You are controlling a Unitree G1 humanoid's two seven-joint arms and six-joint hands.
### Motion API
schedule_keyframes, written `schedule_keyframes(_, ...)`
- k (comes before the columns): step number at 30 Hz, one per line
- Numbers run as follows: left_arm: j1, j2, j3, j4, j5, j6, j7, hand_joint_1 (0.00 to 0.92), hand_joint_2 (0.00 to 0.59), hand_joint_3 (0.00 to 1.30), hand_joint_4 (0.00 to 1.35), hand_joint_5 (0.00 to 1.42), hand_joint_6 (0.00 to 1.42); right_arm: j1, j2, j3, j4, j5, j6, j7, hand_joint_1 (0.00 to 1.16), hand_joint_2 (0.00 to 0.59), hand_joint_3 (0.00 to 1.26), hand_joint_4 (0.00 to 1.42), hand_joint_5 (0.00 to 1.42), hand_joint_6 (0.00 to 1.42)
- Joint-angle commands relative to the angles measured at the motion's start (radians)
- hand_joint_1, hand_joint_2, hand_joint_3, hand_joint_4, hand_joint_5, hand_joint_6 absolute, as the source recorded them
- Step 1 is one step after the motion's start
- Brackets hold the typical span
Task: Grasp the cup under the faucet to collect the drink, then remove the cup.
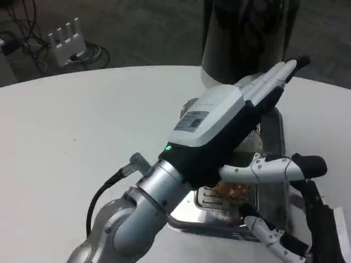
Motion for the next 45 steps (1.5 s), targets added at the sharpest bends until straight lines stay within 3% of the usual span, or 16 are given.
schedule_keyframes(1,0.008,0.002,-0.021,-0.005,0.004,0.007,-0.037,0.000,0.063,0.01,0.00,0.08,0.04,-0.046,0.039,0.030,0.054,-0.009,-0.008,-0.046,0.81,0.193,0.08,0.10,0.13,0.21)
schedule_keyframes(10,0.022,0.009,-0.016,-0.022,0.006,0.015,-0.043,0.000,0.063,0.01,0.00,0.08,0.04,-0.150,0.037,0.057,0.142,-0.015,0.024,-0.076,0.81,0.181,0.07,0.09,0.12,0.21)
schedule_keyframes(20,0.020,0.018,-0.008,-0.025,0.006,0.018,-0.055,0.000,0.063,0.01,0.00,0.08,0.04,-0.270,0.033,0.032,0.249,0.013,0.040,-0.099,0.80,0.187,0.07,0.10,0.12,0.21)
schedule_keyframes(31,-0.003,0.012,-0.015,0.002,0.008,0.014,-0.053,0.000,0.065,0.02,0.00,0.08,0.04,-0.341,0.031,0.019,0.316,0.033,0.042,-0.113,0.77,0.187,0.06,0.11,0.14,0.21)
schedule_keyframes(45,-0.022,0.030,-0.001,0.032,0.000,0.002,-0.051,0.000,0.069,0.02,0.00,0.09,0.04,-0.415,0.049,0.032,0.399,0.033,0.060,-0.163,0.77,0.190,0.06,0.11,0.16,0.20)
